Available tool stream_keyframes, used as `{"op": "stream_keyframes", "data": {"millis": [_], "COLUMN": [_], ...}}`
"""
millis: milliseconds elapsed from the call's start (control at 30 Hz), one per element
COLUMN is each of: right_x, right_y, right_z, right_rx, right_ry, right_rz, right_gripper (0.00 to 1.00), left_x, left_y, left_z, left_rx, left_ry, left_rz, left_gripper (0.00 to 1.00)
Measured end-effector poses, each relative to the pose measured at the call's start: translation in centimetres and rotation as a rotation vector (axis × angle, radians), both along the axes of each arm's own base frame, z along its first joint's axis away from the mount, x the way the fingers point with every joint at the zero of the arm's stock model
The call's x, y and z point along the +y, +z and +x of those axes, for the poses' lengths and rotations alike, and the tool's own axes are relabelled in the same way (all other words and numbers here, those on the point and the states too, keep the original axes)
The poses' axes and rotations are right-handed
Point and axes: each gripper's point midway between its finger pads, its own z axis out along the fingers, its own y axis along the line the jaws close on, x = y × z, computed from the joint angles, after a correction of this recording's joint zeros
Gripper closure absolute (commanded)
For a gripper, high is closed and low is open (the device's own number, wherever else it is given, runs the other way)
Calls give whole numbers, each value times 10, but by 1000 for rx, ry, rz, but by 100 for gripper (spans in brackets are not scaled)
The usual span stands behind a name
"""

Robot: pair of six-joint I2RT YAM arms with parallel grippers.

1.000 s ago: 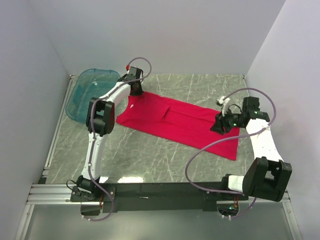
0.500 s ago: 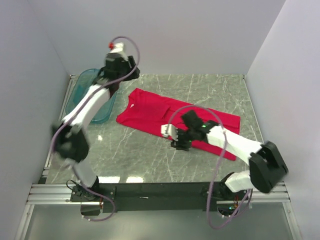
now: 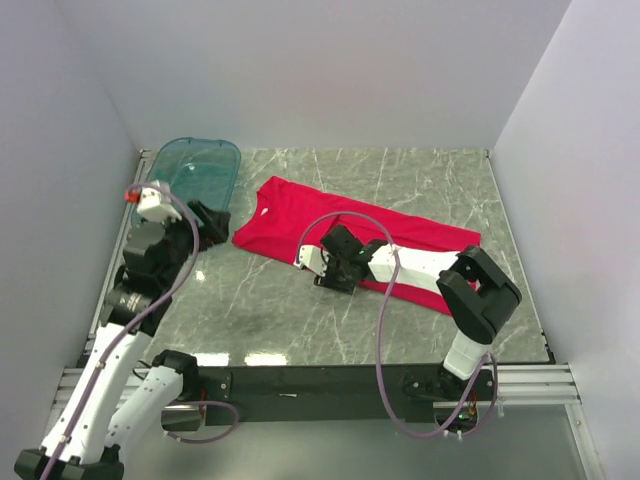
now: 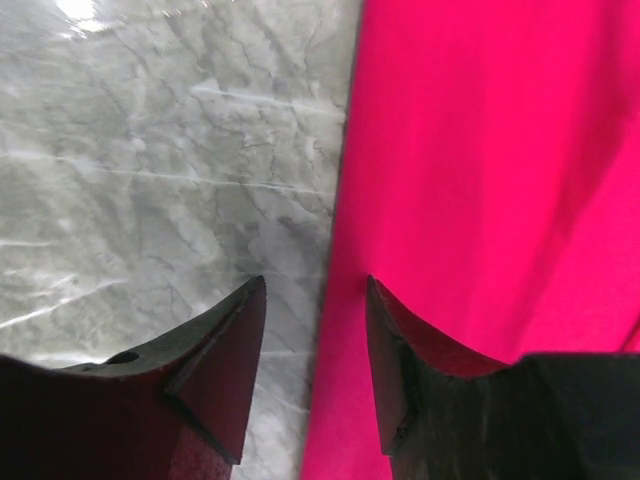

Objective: Fold and stack the t-shirts
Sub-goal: Fold the tshirt

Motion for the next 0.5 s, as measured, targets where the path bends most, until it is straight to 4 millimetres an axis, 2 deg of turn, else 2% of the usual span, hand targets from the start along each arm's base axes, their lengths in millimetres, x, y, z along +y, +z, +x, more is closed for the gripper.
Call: {"op": "stream_keyframes", "data": {"millis": [167,300,400,433,500], "right_x": [-5,-7,-9,-9,-9], "right_y": [-8,-9,-11,-11,-12], "right_z": [1,2,3,4,5], "right_rx": [1,-1,-3,-3,-3], "right_ry": [-36,-56,-64,-67,-72], "right_rz": [-30,-37,-48,-49,-52], "right_gripper": [65,70,83,92,100], "left_x": [2,0,-3,-4,-7], "left_y": [-60,-74,-76,-78,-84], "left_z": [-29,-43,-48,-48,-49], "left_rx": [146,178,185,191,213], "left_ry": [7,3,1,-2,-4], "left_rz": [-51,-114,-164,-174,-198], "left_gripper": [9,9,9,9,9]}}
